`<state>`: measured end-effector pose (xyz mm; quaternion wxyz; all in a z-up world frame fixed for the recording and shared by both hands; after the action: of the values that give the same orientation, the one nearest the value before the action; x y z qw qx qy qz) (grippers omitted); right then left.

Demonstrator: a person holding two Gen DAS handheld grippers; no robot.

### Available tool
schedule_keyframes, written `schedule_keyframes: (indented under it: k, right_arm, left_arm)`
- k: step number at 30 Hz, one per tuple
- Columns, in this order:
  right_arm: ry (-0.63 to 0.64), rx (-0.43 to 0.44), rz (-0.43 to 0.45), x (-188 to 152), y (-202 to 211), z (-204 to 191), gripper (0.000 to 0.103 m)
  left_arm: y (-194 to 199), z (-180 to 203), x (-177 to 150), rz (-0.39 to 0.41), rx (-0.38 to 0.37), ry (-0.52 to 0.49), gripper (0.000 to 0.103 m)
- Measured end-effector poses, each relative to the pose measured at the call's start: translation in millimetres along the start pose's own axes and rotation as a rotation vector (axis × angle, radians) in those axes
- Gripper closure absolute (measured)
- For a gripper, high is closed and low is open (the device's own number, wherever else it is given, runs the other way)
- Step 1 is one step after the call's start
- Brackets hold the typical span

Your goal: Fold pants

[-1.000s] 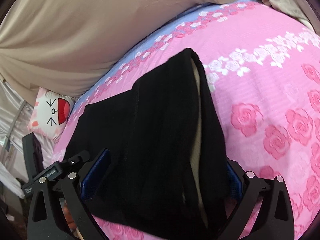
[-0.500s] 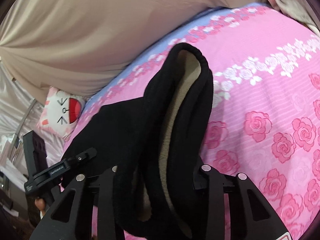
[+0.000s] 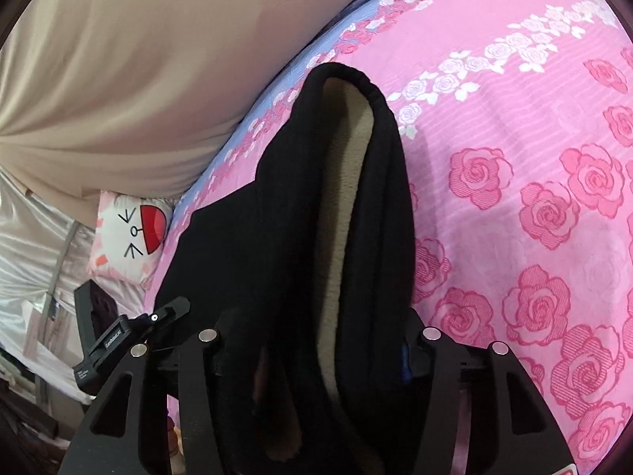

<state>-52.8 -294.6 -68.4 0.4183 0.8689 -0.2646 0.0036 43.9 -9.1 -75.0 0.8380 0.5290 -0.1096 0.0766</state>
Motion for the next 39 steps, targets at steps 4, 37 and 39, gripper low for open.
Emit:
schedule_keyframes:
  k: [4, 37, 39]
  right_arm:
    - [0.030, 0.000, 0.026, -4, 6, -13, 0.066]
    - [0.525, 0.170, 0.363, 70, 138, -210, 0.066]
    - [0.532, 0.190, 0.383, 94, 134, -214, 0.066]
  left_arm:
    - [16, 9, -1, 0.003, -0.058, -0.045, 0.075]
    - [235, 91, 64, 0.527, -0.160, -0.396, 0.081]
    - [234, 93, 81, 0.568, -0.136, -0.406, 0.081]
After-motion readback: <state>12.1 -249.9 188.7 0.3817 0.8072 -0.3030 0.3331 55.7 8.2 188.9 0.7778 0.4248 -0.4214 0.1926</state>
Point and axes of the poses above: each gripper's, at about its wrist camera, not at the fingertips, and y roughly against the way its jaws point, z to its right, x to its top, the point moved 4 cm from there along -y, roughly the way its jaws point, and after that the axes turned 13 degrees about -z, right-handed, at the moved point
